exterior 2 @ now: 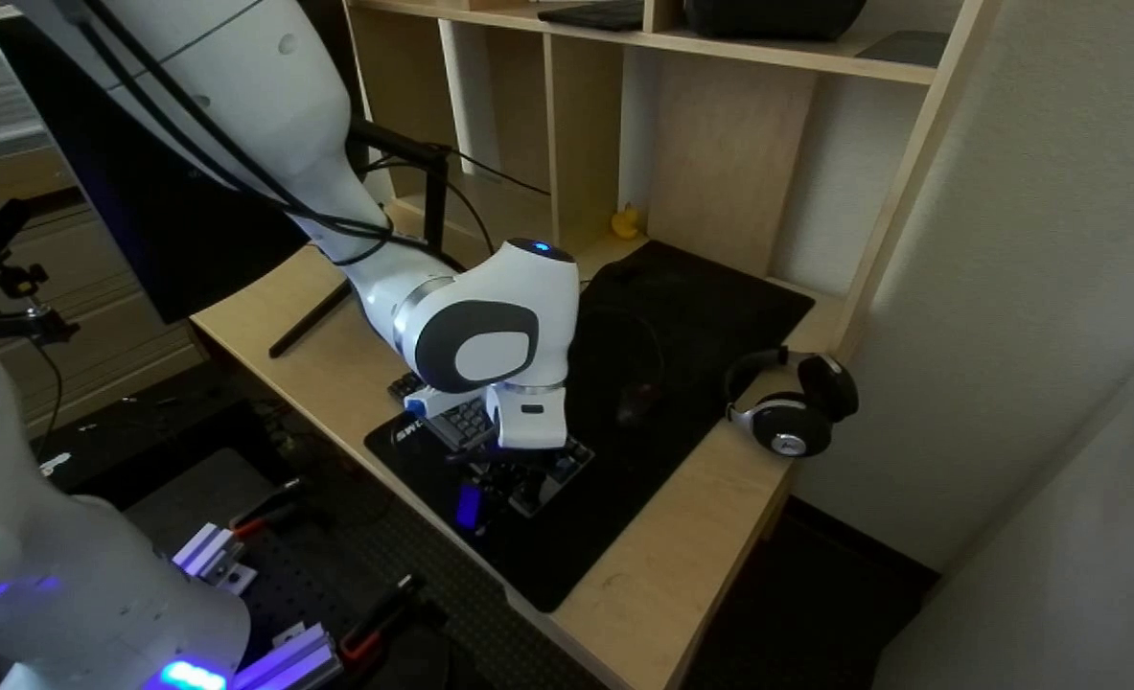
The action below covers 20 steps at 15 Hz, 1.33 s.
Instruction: Press the front right key on the keyboard
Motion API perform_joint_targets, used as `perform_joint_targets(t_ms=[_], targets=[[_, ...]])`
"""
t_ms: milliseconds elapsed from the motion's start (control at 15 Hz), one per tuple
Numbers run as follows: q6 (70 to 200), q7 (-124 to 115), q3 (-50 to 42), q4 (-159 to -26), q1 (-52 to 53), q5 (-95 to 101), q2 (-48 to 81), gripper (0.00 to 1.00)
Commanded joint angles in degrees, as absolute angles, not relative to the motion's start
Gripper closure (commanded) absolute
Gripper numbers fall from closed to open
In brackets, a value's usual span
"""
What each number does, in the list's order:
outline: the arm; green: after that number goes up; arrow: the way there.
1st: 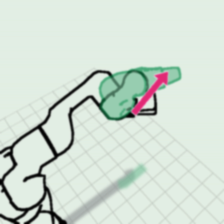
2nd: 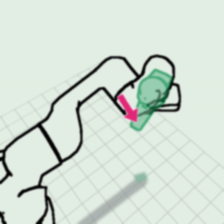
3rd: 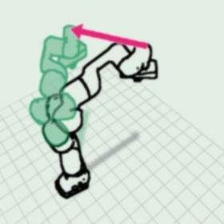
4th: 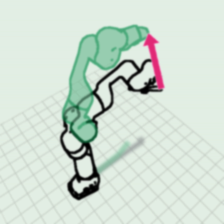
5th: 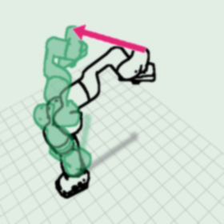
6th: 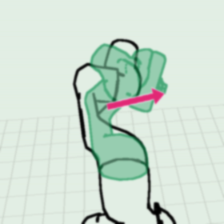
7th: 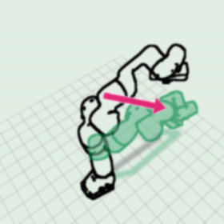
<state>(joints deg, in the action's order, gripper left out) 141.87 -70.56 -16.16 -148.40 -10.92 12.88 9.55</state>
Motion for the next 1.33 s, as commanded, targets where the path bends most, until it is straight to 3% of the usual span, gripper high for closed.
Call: perform_joint_targets(t_ms=[0,400,600,867,1267], targets=[[141.7,-71.7,-17.1,-148.2,-10.1,13.9,9.8,0.0],[141.7,-71.4,-16.8,-148.3,-10.2,13.2,9.6,0.0],[133.4,-76.2,-17.7,-147.0,-9.4,17.4,10.0,0.0],[131.5,-76.6,-17.1,-146.8,-9.9,17.6,9.9,0.0],[139.5,-70.3,-15.9,-148.1,-10.6,12.3,9.0,0.0]])
